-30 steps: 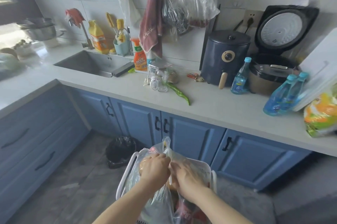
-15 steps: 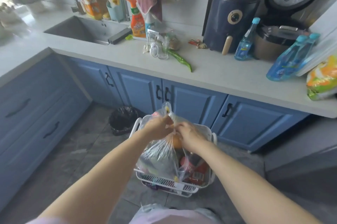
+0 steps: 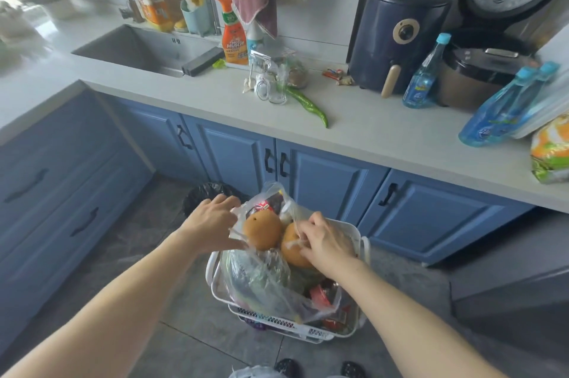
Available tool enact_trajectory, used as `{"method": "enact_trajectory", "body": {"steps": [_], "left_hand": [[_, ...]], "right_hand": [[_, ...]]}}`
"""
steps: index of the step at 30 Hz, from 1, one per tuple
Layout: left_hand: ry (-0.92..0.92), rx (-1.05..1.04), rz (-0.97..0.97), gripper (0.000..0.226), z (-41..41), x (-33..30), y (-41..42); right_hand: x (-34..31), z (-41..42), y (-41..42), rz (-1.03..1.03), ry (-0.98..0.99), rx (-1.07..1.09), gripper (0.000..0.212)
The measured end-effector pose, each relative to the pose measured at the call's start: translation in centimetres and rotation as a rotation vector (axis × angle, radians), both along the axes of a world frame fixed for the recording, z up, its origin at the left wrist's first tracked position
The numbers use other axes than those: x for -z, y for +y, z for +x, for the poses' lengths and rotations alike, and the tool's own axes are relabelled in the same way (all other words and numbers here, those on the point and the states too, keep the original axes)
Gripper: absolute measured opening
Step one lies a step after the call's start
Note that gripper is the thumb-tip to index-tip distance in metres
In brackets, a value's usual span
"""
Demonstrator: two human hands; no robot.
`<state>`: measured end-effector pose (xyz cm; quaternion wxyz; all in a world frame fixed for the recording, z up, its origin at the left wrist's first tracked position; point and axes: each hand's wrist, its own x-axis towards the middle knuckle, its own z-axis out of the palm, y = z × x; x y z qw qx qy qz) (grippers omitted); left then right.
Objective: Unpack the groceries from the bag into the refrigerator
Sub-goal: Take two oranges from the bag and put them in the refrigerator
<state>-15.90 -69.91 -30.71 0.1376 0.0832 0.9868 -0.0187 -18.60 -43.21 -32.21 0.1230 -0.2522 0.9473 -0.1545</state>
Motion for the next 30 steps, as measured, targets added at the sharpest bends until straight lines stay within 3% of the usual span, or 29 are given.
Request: {"method": "enact_trajectory", "body": {"steps": [3, 8, 10, 14, 18, 21, 30], "left_hand": [[-0.06, -0.239, 0.249, 0.054, 2.3, 1.6, -1.9], [0.143, -0.535, 0.535, 0.035, 3.5, 5.4, -1.0], [0.141, -0.678, 0.607, 0.035, 3.3, 6.3, -0.4], [-0.197, -0.92, 0.574, 0.048, 2.8, 7.4, 0.1], [-0.452, -1.131, 0.889, 0.054, 3.0, 8.9, 0.2], [-0.514, -1.158, 0.997, 0.056, 2.4, 9.6, 0.1], [-0.488, -1.069, 0.916, 0.036, 1.2, 9.2, 3.8]], "right_hand": [[-0.2, -0.7, 1.1, 0.024, -0.061, 0.1, 0.014], [0.0, -2.1, 2.5, -0.146, -0.169, 0.434, 0.016], [0.4, -2.4, 2.8, -0.18, -0.217, 0.521, 0.016], [0.8, -2.4, 3.1, -0.17, -0.265, 0.527, 0.014], [1.3, -2.3, 3.1, -0.19, -0.291, 0.533, 0.014], [1.7, -2.3, 3.3, -0.222, -0.305, 0.562, 0.009], [2.6, -2.5, 4.7, -0.234, -0.298, 0.626, 0.015]]}}
